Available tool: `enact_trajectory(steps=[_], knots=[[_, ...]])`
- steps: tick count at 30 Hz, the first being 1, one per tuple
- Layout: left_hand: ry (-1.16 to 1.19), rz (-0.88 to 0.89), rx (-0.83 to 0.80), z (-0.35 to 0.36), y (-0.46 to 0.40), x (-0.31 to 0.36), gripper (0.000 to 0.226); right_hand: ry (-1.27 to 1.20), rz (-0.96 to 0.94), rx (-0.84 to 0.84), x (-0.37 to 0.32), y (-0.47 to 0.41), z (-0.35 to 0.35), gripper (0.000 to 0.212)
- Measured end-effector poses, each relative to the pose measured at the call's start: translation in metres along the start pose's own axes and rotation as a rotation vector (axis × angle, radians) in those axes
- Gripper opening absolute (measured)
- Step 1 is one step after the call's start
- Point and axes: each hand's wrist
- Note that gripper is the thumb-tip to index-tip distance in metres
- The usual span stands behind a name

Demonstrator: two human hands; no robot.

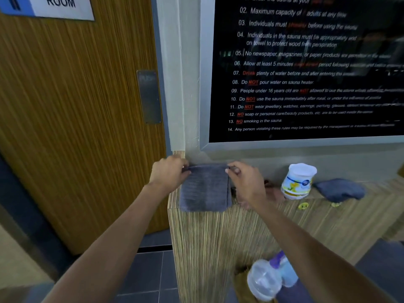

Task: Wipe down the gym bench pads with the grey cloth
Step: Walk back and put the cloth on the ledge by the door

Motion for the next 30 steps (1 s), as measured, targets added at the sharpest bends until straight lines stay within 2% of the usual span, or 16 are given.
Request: enact_trajectory(steps=[2, 5, 12, 17, 19, 23, 26, 30], knots=[[-0.005, 0.015, 0.038, 0.015, 0.011, -0.001, 0.024, 0.035, -0.038, 0.018, 0.002, 0.009, 0.002, 0.016], [-0.020, 0.051, 0.009, 0.038, 0.031, -0.004, 0.025, 0.136, -0.179, 0.063, 0.012, 0.024, 0.011, 0.011], [-0.086, 0.119, -0.070, 0.069, 0.053, -0.001, 0.034, 0.425, -0.315, 0.022, 0.041, 0.048, 0.027, 0.026], [-0.122, 0.157, 0.011, 0.083, 0.056, -0.005, 0.018, 0.539, -0.334, -0.053, 0.047, 0.055, 0.033, 0.029], [-0.123, 0.205, 0.098, 0.087, 0.060, -0.006, 0.027, 0.546, -0.314, -0.064, 0.046, 0.057, 0.033, 0.031], [-0.145, 0.296, 0.120, 0.101, 0.068, 0.008, 0.054, 0.590, -0.328, -0.160, 0.032, 0.063, 0.037, 0.060], [-0.117, 0.233, 0.071, 0.122, 0.074, 0.017, 0.063, 0.611, -0.356, -0.249, 0.032, 0.066, 0.053, 0.068], [-0.073, 0.120, 0.042, 0.133, 0.083, 0.032, 0.065, 0.604, -0.292, -0.328, 0.039, 0.067, 0.063, 0.072]])
Point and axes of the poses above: each hand's wrist, its own y-axis away from the middle knuckle, its own z-axis out of the palm, x = y × z, and after that the axes turned 5 degrees about z, right-handed
